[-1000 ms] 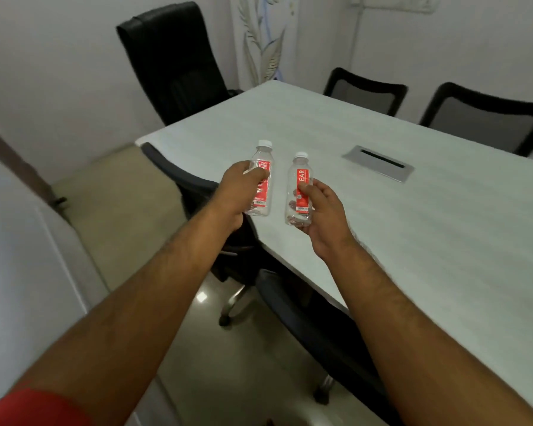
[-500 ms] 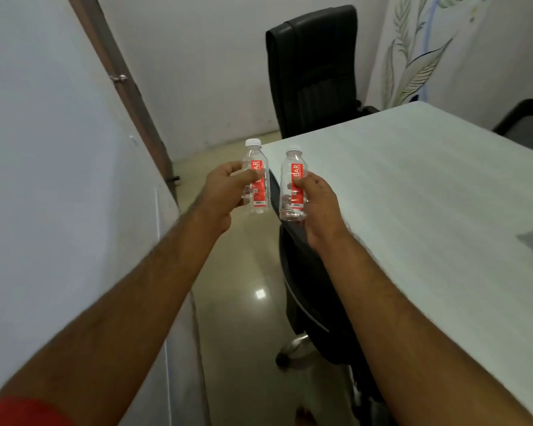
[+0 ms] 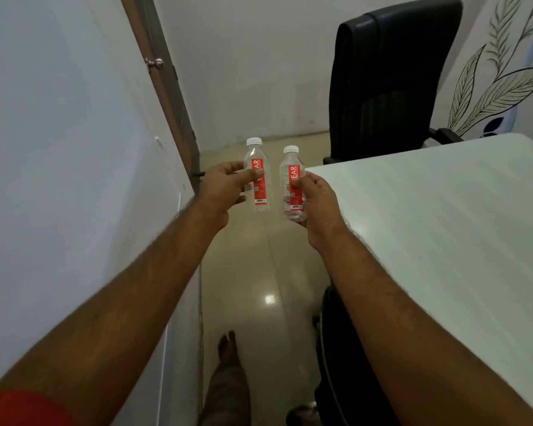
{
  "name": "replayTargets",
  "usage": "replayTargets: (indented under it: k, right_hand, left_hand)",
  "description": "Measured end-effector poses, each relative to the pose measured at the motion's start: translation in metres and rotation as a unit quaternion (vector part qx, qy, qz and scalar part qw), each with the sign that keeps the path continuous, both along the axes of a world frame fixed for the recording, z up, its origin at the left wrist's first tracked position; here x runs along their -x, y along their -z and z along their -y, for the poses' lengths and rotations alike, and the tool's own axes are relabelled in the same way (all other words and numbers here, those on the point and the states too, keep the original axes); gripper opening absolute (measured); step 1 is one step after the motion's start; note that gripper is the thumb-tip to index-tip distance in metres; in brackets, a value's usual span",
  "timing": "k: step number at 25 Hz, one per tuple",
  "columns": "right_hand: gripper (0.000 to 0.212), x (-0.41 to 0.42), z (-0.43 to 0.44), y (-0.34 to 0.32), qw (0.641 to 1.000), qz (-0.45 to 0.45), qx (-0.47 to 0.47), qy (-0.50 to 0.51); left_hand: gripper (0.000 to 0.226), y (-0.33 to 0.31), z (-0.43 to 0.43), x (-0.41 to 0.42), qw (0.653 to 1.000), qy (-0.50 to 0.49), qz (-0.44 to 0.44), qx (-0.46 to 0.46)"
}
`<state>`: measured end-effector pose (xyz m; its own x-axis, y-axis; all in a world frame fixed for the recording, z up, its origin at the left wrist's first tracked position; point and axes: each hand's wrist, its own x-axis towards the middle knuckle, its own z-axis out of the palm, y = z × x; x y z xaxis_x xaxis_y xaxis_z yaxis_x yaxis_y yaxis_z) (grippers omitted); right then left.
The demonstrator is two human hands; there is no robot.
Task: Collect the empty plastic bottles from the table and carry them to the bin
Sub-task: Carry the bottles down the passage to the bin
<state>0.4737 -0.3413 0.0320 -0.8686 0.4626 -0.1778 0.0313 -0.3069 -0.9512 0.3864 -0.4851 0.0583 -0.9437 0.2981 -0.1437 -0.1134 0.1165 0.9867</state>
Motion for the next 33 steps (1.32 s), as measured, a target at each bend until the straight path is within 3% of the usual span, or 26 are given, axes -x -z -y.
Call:
replayTargets:
  k: [11, 16, 26, 33]
  right_hand:
    - [0.023, 0.316, -0.013, 0.003, 0.996, 0.054, 0.037, 0.065]
    - [0.034, 0.446, -0.055, 0.018, 0.995, 0.042, 0.044, 0.076]
    - [0.041, 0.726, -0.24, 0.053, 0.992, 0.048, 0.068, 0.095]
    - [0.041, 0.86, -0.38, 0.055, 0.984, 0.063, 0.051, 0.158]
  left_hand:
    - [0.034, 0.001, -0.018, 0.345, 0.996, 0.076, 0.046, 0.01]
    - [0.039, 0.014, -0.064, 0.468, 0.995, 0.086, 0.052, 0.006]
    - [0.04, 0.033, -0.246, 0.749, 0.99, 0.114, 0.077, 0.034]
    - [0.048, 0.044, -0.406, 0.909, 0.984, 0.157, 0.087, 0.016]
